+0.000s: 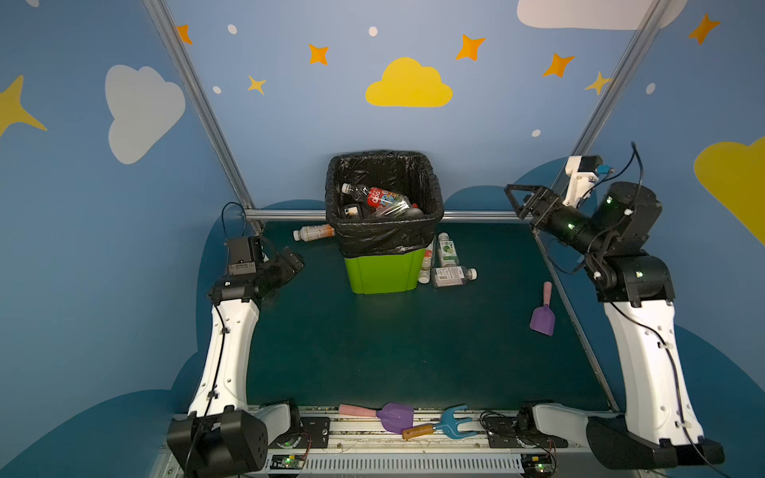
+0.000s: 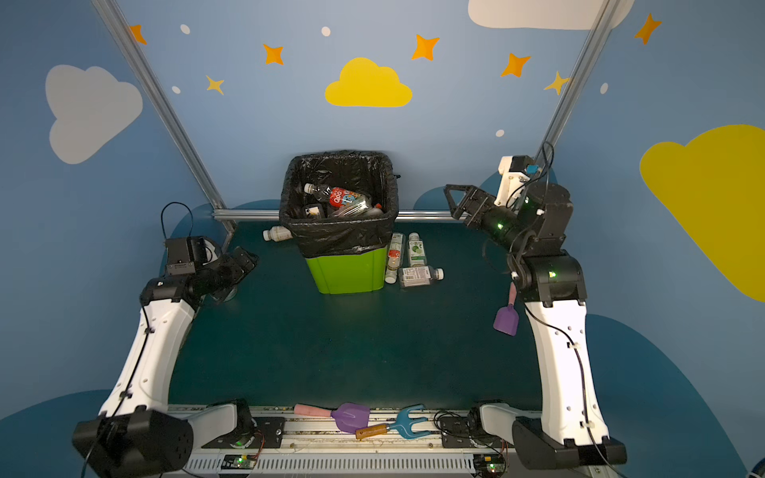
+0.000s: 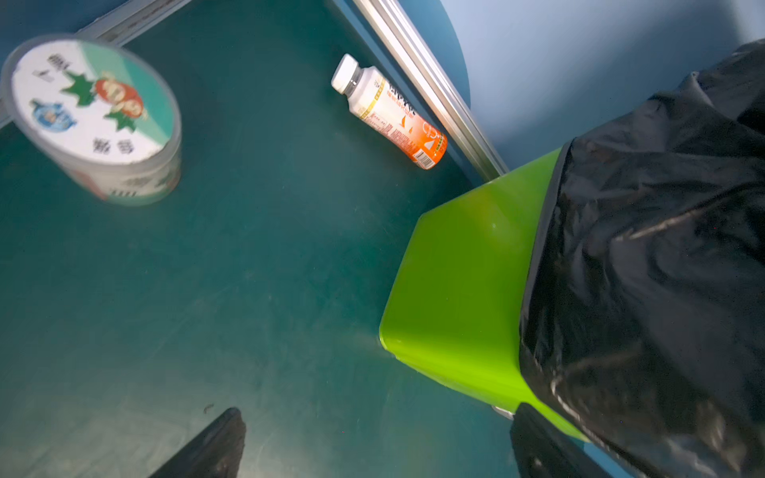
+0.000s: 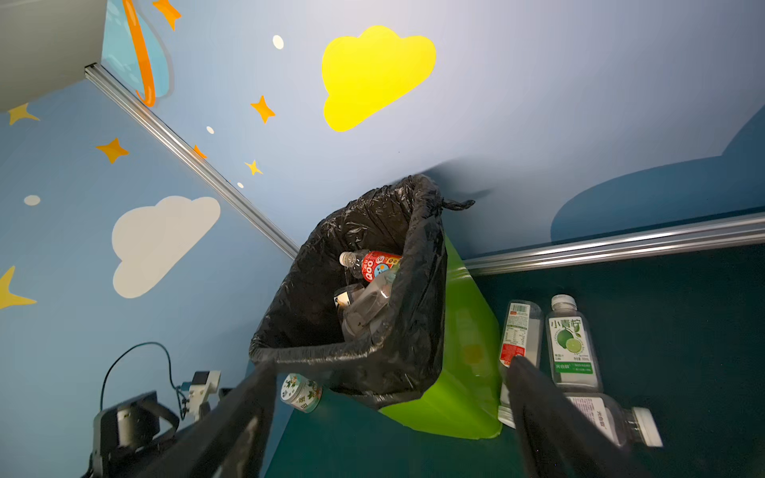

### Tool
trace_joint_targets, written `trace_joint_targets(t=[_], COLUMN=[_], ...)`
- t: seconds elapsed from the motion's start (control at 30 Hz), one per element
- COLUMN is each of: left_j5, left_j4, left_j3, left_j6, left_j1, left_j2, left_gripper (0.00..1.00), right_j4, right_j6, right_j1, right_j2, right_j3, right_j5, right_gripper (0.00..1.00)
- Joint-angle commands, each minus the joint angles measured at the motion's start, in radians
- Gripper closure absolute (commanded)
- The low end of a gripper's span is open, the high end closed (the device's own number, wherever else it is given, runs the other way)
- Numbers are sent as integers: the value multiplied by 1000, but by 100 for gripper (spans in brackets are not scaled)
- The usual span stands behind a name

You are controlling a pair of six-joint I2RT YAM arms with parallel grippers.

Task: Throw the plastic bottles in the bin
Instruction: 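Draw the right arm back while the left gripper moves toward the orange-label bottle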

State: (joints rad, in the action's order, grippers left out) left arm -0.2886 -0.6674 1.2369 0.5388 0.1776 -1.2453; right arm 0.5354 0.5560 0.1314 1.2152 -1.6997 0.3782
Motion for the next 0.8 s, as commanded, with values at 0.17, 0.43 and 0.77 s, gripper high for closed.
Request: trace_joint_targets(t=[0.17, 0.43, 0.77], left_j5=[1, -139, -162], left_j4=[117, 262, 434], left_j3=[163, 252, 378], left_j6=[-130, 8, 395], left_j1=[6, 64, 66], left_j2=[-233, -499, -777], left_gripper=[0, 0, 32], right_j4=[70, 74, 1], right_j6=[-32, -4, -3], right_j1=[-19, -28, -124], right_j2=[-24, -54, 149], right_j3=[185, 287, 192], right_j5=[0, -44, 107], right_gripper=[17, 18, 22])
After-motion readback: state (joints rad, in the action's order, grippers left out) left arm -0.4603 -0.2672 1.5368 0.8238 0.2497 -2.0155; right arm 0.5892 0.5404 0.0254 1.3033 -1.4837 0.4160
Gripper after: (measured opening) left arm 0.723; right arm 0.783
